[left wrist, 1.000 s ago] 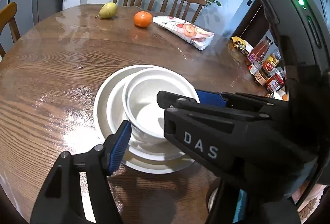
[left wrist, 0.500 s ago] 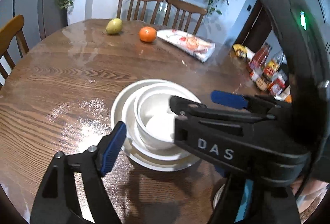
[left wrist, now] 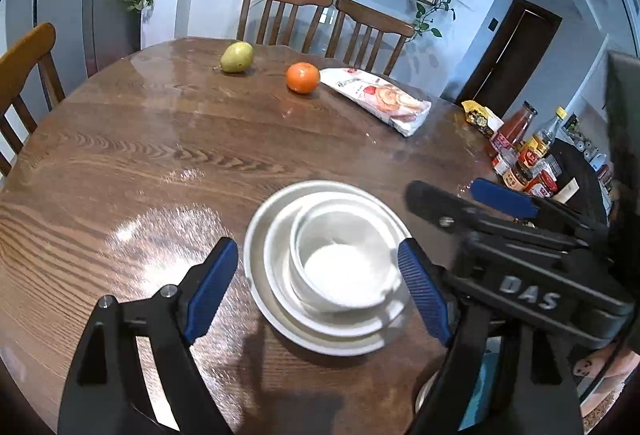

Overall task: Organize plates and bowls
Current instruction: 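Withdraw the right tool and bring both tools to the bowl stack's rim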

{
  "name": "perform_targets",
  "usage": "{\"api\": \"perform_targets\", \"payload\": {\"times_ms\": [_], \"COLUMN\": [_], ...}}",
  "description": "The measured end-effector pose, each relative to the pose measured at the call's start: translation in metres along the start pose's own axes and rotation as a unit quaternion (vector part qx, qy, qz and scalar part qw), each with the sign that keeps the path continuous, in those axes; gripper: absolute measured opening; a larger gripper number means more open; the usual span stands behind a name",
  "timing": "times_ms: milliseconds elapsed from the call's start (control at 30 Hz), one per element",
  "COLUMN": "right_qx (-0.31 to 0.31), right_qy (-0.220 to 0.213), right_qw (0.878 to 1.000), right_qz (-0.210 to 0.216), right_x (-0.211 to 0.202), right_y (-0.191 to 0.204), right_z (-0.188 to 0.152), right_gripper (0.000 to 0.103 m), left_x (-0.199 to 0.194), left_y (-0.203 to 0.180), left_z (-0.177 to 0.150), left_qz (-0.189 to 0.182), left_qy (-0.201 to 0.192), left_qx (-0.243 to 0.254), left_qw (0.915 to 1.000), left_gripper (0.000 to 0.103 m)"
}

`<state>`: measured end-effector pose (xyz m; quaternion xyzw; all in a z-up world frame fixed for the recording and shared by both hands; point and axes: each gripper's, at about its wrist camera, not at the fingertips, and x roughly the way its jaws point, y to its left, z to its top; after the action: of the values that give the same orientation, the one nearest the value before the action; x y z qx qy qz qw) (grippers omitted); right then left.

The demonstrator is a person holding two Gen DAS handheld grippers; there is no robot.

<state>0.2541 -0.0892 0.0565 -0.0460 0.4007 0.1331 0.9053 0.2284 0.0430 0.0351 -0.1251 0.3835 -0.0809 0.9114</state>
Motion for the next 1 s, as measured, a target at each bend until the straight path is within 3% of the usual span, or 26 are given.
{"api": "perform_targets", "payload": {"times_ms": [167, 233, 300, 500, 1000], "right_qx": [0.009, 0.021, 0.036, 0.070, 0.089], "right_qy": [-0.027, -0.037, -0.041, 0.007, 0.061], "right_qw": [1.000, 0.999, 0.998, 0.996, 0.989], "right_qz": [-0.002, 0.006, 0.020, 0.062, 0.104], "right_x": [-0.016, -0.019, -0.020, 0.006, 0.031], "right_y": [-0.009, -0.016, -0.024, -0.041, -0.037], "right_z": [0.012, 0.013, 0.013, 0.009, 0.005], "right_gripper": [0.078, 0.085, 0.086, 0.086, 0.086], "left_x": [-0.003, 0.001, 0.006, 0.032, 0.041], "left_y": [0.003, 0.008, 0.014, 0.026, 0.031], "left_z": [0.013, 0.014, 0.012, 0.004, -0.006], "left_qz": [-0.002, -0.014, -0.021, -0.007, -0.009], "left_qy": [-0.016, -0.018, -0.014, 0.032, 0.066], "left_qx": [-0.011, -0.023, -0.031, -0.050, -0.051], "left_qw": [0.9998, 0.9995, 0.9992, 0.9982, 0.9964], "left_gripper": [0.089, 0.090, 0.090, 0.090, 0.090]}}
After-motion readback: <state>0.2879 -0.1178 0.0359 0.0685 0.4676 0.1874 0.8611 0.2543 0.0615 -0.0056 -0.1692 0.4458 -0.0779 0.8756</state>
